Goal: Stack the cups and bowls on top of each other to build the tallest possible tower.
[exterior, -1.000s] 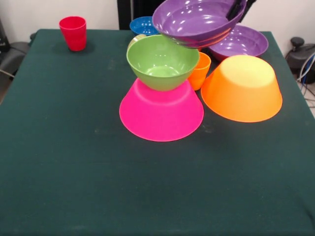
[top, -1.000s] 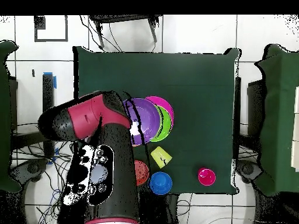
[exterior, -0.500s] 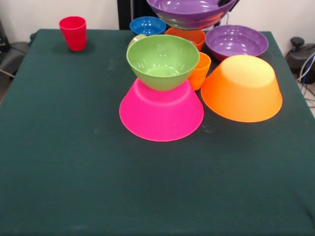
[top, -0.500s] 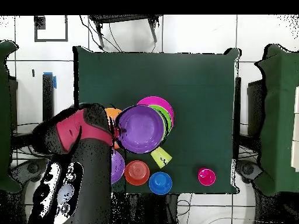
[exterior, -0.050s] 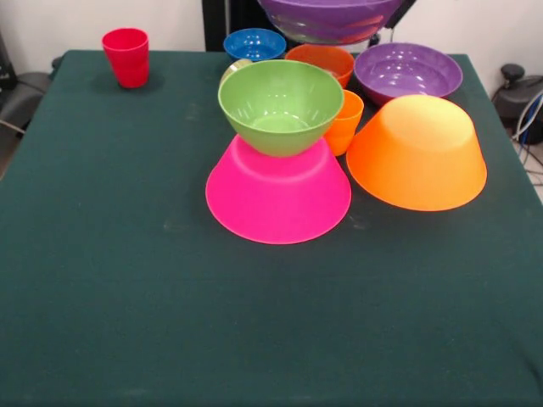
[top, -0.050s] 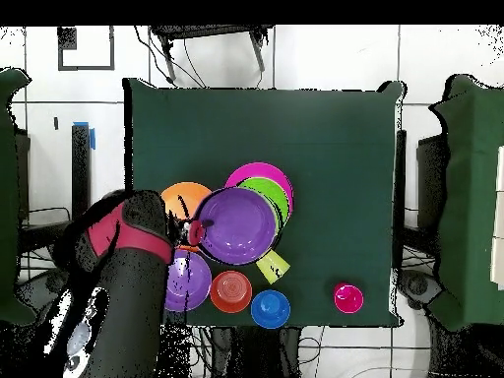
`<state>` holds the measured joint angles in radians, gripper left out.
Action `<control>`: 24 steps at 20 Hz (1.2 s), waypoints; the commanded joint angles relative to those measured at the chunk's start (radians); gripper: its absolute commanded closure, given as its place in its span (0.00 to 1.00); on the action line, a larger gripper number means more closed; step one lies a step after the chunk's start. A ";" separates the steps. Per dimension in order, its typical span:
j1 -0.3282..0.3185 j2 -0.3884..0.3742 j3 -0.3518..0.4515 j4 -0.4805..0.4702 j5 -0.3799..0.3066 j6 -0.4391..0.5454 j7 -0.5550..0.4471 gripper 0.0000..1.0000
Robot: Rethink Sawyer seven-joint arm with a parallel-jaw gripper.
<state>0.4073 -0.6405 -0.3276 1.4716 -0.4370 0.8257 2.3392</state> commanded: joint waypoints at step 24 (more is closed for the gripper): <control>-0.071 0.107 0.039 0.061 0.038 -0.153 0.075 1.00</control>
<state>0.3568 -0.5406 -0.3862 1.4740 -0.4313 0.6356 2.3860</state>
